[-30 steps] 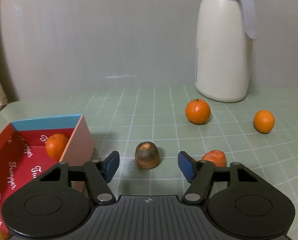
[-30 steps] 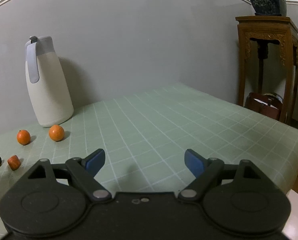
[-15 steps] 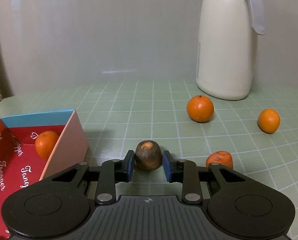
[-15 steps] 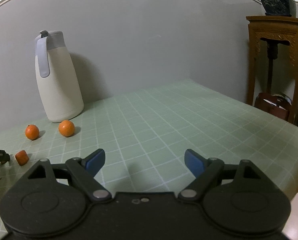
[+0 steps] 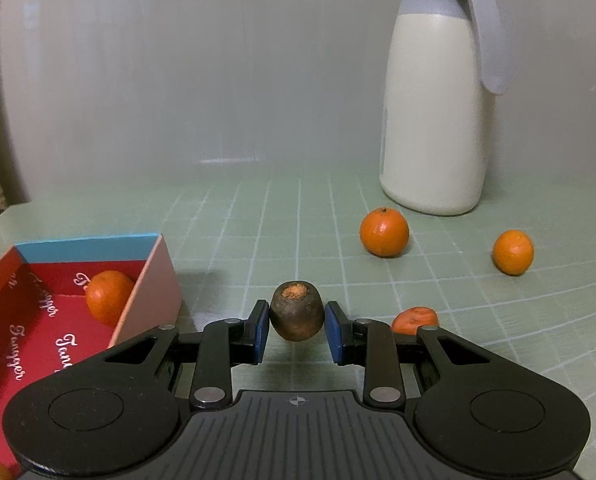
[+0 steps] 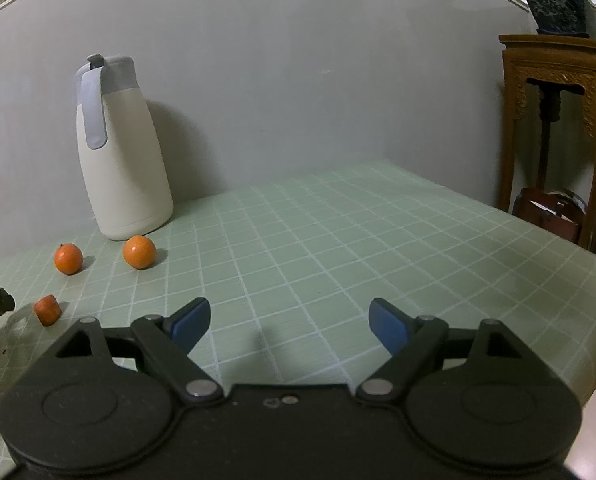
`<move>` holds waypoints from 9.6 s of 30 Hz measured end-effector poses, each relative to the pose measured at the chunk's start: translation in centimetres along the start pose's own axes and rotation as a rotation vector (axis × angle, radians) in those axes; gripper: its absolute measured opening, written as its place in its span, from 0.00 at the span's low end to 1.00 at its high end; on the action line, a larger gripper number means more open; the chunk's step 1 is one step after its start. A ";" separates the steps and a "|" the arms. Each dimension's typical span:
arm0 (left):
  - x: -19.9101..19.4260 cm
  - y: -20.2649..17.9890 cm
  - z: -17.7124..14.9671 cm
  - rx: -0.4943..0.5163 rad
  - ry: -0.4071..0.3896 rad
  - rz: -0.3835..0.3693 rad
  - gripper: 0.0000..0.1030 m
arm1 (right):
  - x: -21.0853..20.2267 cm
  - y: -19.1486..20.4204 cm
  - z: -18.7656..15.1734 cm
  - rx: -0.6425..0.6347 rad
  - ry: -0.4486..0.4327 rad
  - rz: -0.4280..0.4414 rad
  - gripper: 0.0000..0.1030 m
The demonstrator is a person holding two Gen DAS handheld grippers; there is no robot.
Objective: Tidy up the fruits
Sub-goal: 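Lift the brown acorn-shaped fruit with the left gripper, then carry the brown fruit over the red box and open the left gripper, then lower the right tool onto the orange-red fruit piece and close the right gripper, then carry the orange-red fruit piece into the red box and open the right gripper, then move the left tool to the mandarin by the jug and close the left gripper, then carry the mandarin into the red box and open the left gripper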
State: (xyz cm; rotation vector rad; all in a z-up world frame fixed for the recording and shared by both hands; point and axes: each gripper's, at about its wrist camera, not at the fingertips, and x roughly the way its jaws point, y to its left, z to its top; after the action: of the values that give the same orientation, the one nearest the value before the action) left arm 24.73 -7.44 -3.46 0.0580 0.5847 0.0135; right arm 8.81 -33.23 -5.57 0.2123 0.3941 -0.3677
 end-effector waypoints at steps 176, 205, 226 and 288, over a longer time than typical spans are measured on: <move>-14.9 25.6 -8.3 -0.292 -0.167 0.439 0.86 | -4.7 31.4 -3.2 -0.562 0.127 0.868 0.29; -13.9 15.0 -3.4 -0.075 -0.184 0.217 0.86 | -2.2 20.7 0.8 -0.365 -0.024 0.443 0.81; -2.1 -5.1 4.3 0.172 -0.062 0.007 0.86 | 4.5 3.7 3.3 -0.081 0.014 -0.128 0.85; -2.5 -4.4 1.7 0.165 -0.090 -0.090 0.41 | 2.6 4.6 3.4 -0.168 -0.026 -0.056 0.85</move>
State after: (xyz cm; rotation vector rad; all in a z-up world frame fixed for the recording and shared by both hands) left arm 23.55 -12.01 -0.89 0.1915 0.4973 -0.1245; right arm 13.93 -30.78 -2.95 0.0327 0.4033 -0.3902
